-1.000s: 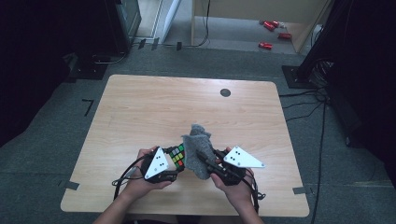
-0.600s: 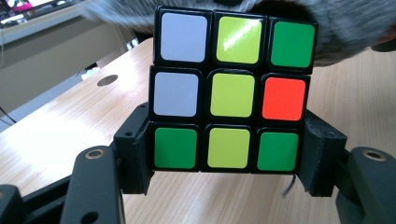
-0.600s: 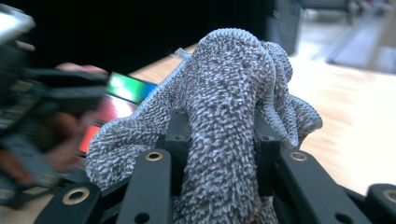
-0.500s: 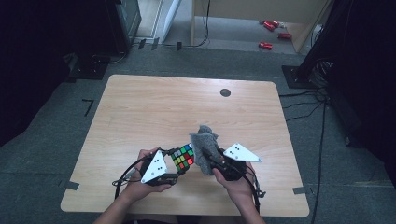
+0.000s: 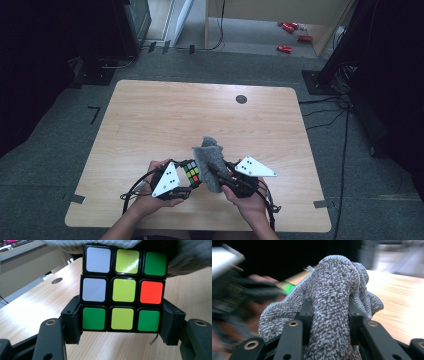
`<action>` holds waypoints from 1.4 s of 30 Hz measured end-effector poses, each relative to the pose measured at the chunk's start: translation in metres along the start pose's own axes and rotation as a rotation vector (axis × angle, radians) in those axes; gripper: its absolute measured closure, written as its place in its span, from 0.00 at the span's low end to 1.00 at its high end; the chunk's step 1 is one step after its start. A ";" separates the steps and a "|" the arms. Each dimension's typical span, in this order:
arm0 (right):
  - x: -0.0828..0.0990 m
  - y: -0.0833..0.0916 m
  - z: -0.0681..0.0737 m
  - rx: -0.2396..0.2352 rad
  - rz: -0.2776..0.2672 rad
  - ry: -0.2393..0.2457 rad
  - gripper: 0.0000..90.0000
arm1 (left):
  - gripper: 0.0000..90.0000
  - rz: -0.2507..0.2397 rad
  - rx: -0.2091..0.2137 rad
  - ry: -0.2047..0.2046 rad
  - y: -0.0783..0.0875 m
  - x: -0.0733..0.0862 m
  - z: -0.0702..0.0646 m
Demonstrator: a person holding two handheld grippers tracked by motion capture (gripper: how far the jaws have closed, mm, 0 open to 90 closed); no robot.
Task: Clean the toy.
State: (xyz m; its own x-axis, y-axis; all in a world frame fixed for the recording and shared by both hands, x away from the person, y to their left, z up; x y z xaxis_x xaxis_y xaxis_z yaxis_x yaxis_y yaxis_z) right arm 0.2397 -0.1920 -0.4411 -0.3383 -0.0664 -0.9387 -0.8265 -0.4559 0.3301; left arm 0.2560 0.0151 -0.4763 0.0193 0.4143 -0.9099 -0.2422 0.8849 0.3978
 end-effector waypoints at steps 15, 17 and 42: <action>0.007 -0.004 0.046 0.086 0.004 0.362 0.74 | 0.38 0.323 -0.054 0.166 -0.018 -0.008 0.006; 0.007 -0.003 0.048 0.090 -0.001 0.390 0.74 | 0.38 0.327 -0.047 0.162 -0.017 -0.010 0.005; -0.008 0.006 0.016 0.211 -0.050 0.287 0.72 | 0.38 0.078 0.047 0.143 -0.003 -0.005 0.009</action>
Point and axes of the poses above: each handheld gripper's, and its own axes: y roughly backward along the jaws, x roughly out of its underside, z roughly to its left, the point moved 3 cm from there along -y, roughly forward along the jaws, and after that the axes turned 14 degrees about x, right-handed, at the moved point
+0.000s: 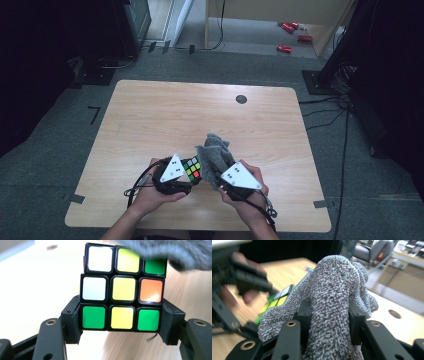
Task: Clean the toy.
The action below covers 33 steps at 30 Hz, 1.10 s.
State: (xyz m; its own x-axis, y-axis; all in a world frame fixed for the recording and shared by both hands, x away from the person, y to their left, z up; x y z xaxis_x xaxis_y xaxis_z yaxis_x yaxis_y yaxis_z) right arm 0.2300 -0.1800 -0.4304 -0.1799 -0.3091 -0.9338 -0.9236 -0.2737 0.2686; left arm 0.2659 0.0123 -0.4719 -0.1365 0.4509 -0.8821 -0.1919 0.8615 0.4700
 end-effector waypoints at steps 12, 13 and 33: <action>0.009 -0.007 -0.021 -0.100 0.047 -0.220 0.71 | 0.38 -0.173 0.040 -0.143 0.010 0.000 -0.008; 0.011 -0.008 -0.026 -0.081 0.069 -0.232 0.71 | 0.38 -0.180 0.043 -0.141 0.011 0.000 -0.007; 0.013 -0.008 -0.038 -0.179 0.013 -0.353 0.71 | 0.38 -0.287 0.115 -0.048 0.023 0.000 0.004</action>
Point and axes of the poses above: each handheld gripper's, and its own axes: y roughly backward along the jaws, x roughly out of its underside, z roughly to its left, the point moved 3 cm from there along -y, roughly forward along the jaws, and after that the axes turned 14 degrees about x, right-handed, at the moved point
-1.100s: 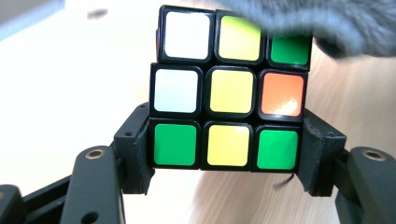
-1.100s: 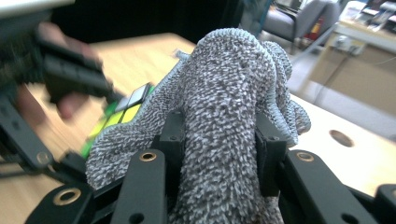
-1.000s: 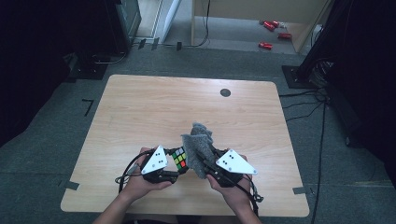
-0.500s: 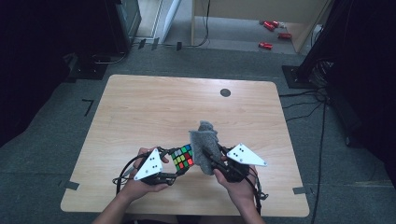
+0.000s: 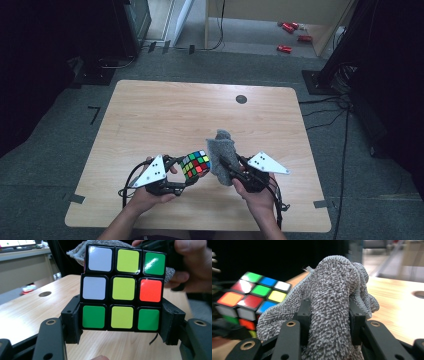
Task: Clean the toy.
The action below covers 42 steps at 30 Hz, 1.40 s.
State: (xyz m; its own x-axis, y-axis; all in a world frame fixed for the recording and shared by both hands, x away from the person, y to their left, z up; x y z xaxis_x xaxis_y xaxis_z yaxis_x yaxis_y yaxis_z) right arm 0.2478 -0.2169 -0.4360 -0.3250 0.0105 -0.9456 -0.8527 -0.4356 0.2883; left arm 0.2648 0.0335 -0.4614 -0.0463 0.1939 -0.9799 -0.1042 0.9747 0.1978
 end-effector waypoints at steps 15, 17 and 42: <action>0.029 -0.019 0.032 -0.262 0.093 0.202 0.73 | 0.38 -0.134 0.049 0.102 0.015 -0.006 0.008; 0.036 -0.022 0.035 -0.257 0.133 0.277 0.73 | 0.38 -0.130 0.039 0.105 0.015 -0.005 0.009; 0.018 -0.009 0.024 -0.100 -0.102 0.292 0.72 | 0.38 -0.141 0.042 0.154 0.017 -0.004 0.014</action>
Point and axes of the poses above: each handheld gripper's, and its own axes: y roughly backward along the jaws, x roughly out of its underside, z roughly to its left, the point moved 3 cm from there along -y, roughly forward along the jaws, and after that the axes turned 14 degrees about x, right-handed, at the moved point
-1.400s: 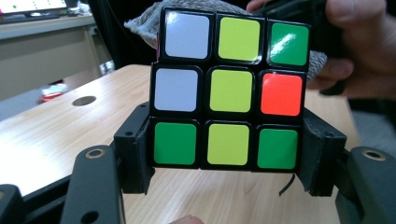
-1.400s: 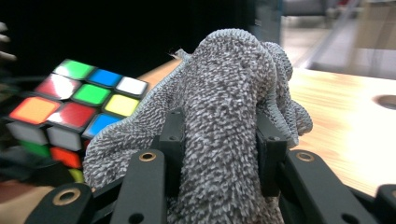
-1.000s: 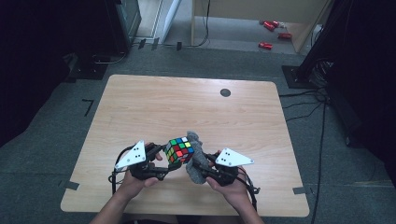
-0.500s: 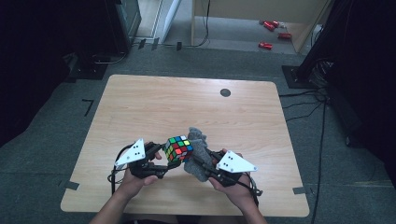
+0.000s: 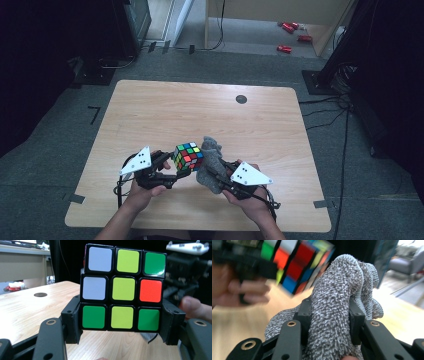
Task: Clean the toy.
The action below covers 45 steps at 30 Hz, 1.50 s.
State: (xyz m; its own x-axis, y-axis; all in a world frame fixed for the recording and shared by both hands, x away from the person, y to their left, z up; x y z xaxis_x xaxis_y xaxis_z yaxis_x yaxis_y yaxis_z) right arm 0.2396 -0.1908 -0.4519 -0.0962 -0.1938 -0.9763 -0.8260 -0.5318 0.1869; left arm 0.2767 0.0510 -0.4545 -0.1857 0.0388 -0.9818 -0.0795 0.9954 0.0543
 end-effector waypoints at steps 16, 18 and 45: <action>0.009 -0.019 0.053 -0.220 0.115 -0.103 0.72 | 0.38 -0.093 -0.041 0.070 -0.007 0.000 -0.002; 0.010 -0.020 0.054 -0.195 0.096 -0.163 0.73 | 0.38 -0.092 -0.038 0.070 -0.010 0.000 -0.005; 0.025 -0.020 0.013 0.047 0.087 -0.447 0.75 | 0.38 -0.085 -0.098 0.052 0.000 -0.004 -0.002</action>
State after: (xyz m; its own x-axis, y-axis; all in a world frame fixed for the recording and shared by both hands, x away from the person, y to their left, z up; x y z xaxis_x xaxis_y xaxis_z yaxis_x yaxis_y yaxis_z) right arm 0.2460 -0.1742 -0.4815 -0.3878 0.1440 -0.9104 -0.8274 -0.4897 0.2750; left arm 0.2751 0.0503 -0.4505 -0.2242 -0.0528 -0.9731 -0.1917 0.9814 -0.0091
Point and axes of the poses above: each handheld gripper's, and its own axes: y roughly backward along the jaws, x roughly out of its underside, z roughly to its left, the point moved 3 cm from there along -y, roughly forward along the jaws, and after that the axes turned 14 degrees about x, right-handed, at the moved point
